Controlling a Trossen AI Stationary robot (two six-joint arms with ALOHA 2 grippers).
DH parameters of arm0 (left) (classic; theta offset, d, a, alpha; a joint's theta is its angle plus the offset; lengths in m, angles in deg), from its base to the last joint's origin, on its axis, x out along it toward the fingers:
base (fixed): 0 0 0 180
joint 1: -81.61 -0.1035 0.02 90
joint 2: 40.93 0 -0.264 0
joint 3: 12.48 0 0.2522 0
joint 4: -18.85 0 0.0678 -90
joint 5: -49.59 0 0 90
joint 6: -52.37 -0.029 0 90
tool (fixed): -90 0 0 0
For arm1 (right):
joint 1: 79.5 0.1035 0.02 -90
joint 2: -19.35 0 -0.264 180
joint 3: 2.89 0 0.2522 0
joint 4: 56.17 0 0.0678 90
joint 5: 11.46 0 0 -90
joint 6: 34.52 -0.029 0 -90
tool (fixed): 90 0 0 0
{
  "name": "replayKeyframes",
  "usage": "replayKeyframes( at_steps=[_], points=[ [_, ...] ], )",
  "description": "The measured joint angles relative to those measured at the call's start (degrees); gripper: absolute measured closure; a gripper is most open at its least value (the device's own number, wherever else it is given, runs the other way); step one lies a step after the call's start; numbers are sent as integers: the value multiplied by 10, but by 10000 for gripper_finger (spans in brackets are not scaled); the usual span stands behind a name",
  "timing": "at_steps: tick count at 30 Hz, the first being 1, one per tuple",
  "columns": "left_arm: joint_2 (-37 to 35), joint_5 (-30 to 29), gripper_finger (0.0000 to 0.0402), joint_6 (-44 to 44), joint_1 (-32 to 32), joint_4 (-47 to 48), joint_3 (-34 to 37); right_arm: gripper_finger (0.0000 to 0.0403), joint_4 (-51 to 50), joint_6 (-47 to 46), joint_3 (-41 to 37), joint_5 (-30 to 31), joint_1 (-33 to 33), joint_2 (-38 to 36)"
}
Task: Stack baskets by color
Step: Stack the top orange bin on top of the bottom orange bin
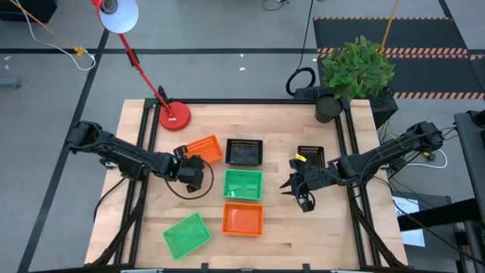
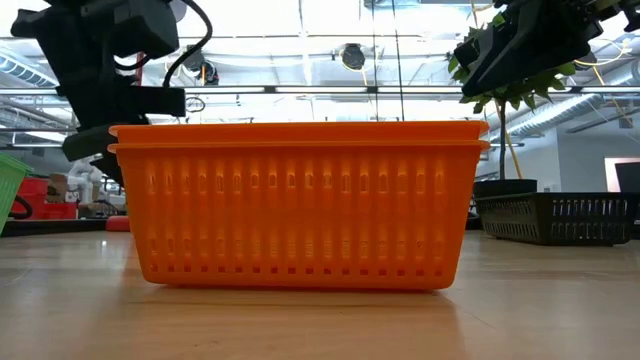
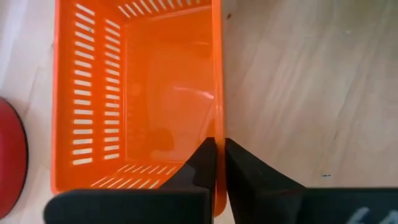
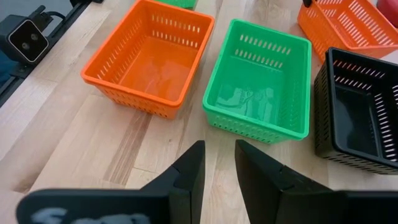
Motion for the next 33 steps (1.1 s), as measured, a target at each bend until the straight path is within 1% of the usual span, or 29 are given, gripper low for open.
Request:
replayKeyframes(
  at_steps=[3, 6, 10, 12, 15, 17, 20, 24, 27, 33],
  points=[
    [-7, -5, 391, 7, 9, 3, 0, 322, 0, 0, 0, 0, 0, 0],
    [-20, -8, 389, 20, 20, 9, 0, 322, 0, 0, 0, 0, 0, 0],
    [-44, -15, 386, 41, 45, 57, -21, 322, 0, 0, 0, 0, 0, 0],
    [-55, -15, 393, 51, 64, 97, -45, 322, 0, -1, 0, 1, 0, 0],
    [-68, -19, 392, 67, 100, 150, -94, 322, 0, -11, 0, 1, 0, 0],
    [-69, -36, 389, 68, 128, 165, -130, 322, -1, -15, 0, 2, 0, 0],
    [-68, -59, 392, 49, 167, 166, -177, 322, -1, -15, 0, 2, 0, 0],
    [-53, -76, 393, 31, 202, 165, -228, 322, -1, -24, 0, 2, 0, 0],
    [-37, -91, 391, 14, 218, 165, -263, 322, -1, -38, 0, 3, 0, 0],
    [17, -93, 394, -13, 237, 168, -334, 322, -3, -66, 0, 3, 0, 0]
  ],
)
